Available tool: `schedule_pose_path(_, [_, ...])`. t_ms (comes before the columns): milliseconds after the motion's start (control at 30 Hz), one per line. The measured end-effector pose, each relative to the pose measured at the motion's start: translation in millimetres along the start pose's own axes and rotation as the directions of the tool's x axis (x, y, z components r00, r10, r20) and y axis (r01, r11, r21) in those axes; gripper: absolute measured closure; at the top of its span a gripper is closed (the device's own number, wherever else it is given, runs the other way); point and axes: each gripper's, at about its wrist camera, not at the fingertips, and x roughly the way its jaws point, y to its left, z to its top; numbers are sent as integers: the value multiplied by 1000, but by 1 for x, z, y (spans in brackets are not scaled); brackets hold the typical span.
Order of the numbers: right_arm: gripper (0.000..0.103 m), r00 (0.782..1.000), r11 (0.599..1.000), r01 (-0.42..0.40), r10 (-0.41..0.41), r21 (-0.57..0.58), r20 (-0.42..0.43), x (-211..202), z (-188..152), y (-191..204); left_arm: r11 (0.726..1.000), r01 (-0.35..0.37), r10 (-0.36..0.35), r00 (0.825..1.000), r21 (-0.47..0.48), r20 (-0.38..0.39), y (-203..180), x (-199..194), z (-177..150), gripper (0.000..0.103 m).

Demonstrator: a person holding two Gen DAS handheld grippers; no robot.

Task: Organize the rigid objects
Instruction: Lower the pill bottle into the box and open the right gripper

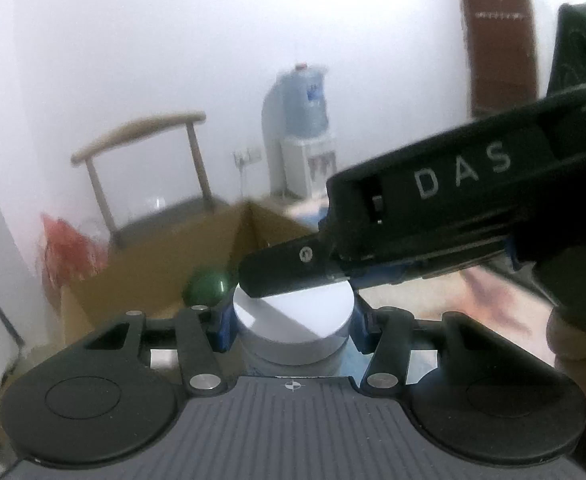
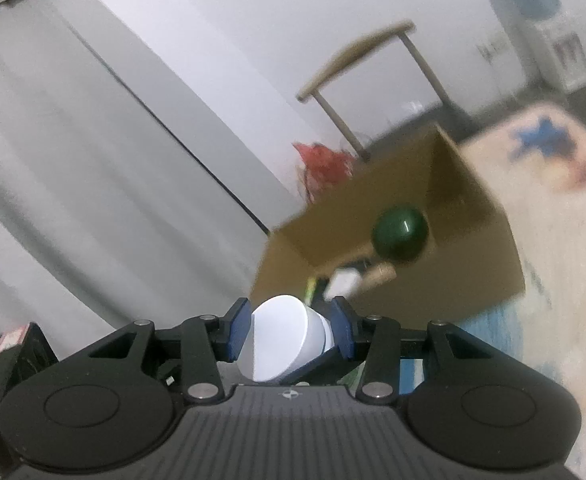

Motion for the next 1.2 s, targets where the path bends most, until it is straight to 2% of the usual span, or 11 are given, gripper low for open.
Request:
schedule_pose_path(100, [56, 1000, 998, -9, 10, -55, 26, -6, 30, 3, 1000, -4, 4, 999, 24, 40, 0, 7, 29, 50])
schedule_pose_path(200, [55, 999, 997, -1, 4, -83, 33, -4, 60, -1, 1000, 23, -24, 999, 18, 44, 6, 27, 54, 50])
schedule_pose_path(400, [55, 997, 992, 59, -63, -114, -34, 34, 111, -30, 990, 96, -103, 993, -102, -61, 30, 105, 89, 50])
schedule_pose_path(500, [55, 992, 993, 75, -83, -90, -94, 62, 123, -55, 980, 111, -131, 985, -168, -114, 39, 147, 90, 50])
schedule_pose_path(600, [55, 987, 993, 87, -96, -74, -132, 84, 123, -76, 976, 100, -132, 978, -193, -160, 42, 181, 88, 50])
schedule_pose_path(767, [55, 982, 994, 90, -100, -64, -161, 115, 133, -103, 976, 65, -105, 977, -206, -186, 46, 212, 80, 50])
schedule_pose_path(933, [55, 977, 993, 90, -103, -79, -187, 135, 139, -120, 980, 35, -79, 973, -198, -216, 45, 218, 72, 50])
schedule_pose_path(1200, [55, 979, 993, 69, -85, -94, -183, 141, 141, -123, 982, 25, -62, 978, -185, -199, 45, 212, 72, 45])
